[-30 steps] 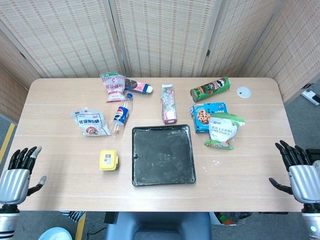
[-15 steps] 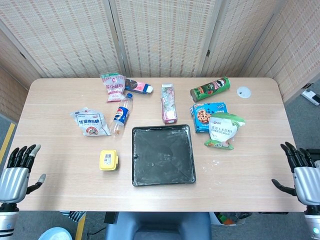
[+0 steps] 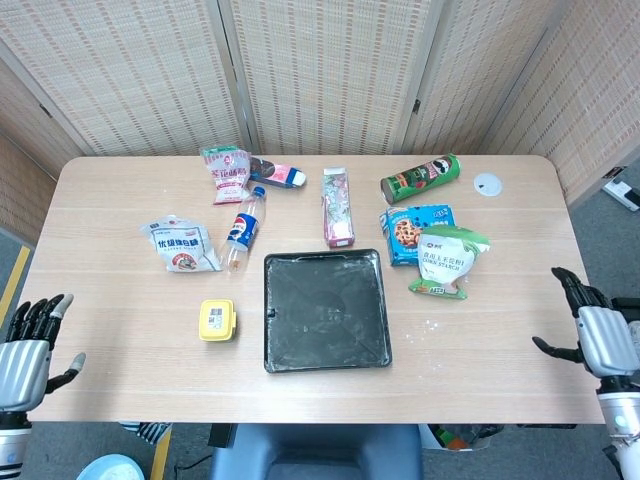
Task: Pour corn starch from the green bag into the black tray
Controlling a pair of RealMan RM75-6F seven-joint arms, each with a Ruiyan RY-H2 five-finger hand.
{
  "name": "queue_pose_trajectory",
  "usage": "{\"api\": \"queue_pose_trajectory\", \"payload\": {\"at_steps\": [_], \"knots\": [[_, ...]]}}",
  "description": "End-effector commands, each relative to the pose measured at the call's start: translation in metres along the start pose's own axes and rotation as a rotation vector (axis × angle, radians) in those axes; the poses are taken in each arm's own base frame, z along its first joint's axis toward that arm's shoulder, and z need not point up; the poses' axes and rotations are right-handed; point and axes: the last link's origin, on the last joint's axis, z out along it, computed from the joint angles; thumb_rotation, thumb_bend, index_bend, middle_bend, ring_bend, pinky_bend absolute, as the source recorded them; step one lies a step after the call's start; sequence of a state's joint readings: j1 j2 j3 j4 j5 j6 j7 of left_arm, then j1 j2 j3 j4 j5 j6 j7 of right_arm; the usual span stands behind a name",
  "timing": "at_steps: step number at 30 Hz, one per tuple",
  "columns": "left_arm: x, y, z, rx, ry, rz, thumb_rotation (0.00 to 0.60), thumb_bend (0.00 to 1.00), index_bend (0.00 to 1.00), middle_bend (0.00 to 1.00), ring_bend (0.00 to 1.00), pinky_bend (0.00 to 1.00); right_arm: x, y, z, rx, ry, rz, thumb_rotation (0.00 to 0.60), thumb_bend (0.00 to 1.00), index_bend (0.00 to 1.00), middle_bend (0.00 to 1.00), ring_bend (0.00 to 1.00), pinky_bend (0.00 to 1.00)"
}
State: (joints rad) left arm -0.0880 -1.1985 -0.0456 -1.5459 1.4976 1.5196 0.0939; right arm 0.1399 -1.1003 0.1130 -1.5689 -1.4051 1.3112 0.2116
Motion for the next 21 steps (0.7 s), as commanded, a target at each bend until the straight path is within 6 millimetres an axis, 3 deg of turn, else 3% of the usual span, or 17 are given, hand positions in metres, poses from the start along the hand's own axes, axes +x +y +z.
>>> {"api": "queue_pose_trajectory", "payload": {"at_steps": [1,13,21], "knots": [[0.000,-0.001,-0.002,0.002,-0.006,0.002,0.600,0.35,0.09,0.12,0.10,0.00,-0.006,-0.003,0.024,0.012,-0.026,0.044,0.600,0.18,0.00,0.15,0.21,0.18],[0.005,-0.010,-0.010,0.042,-0.012,0.008,0.600,0.35,0.09,0.12,0.11,0.00,-0.006,-0.026,0.095,0.075,-0.081,0.083,0.600,0.18,0.05,0.19,0.25,0.22],[0.004,-0.010,-0.011,0.048,-0.022,0.011,0.600,0.35,0.10,0.12,0.12,0.00,-0.007,-0.032,0.139,0.058,-0.136,0.003,0.600,0.18,0.10,0.24,0.29,0.24]]}}
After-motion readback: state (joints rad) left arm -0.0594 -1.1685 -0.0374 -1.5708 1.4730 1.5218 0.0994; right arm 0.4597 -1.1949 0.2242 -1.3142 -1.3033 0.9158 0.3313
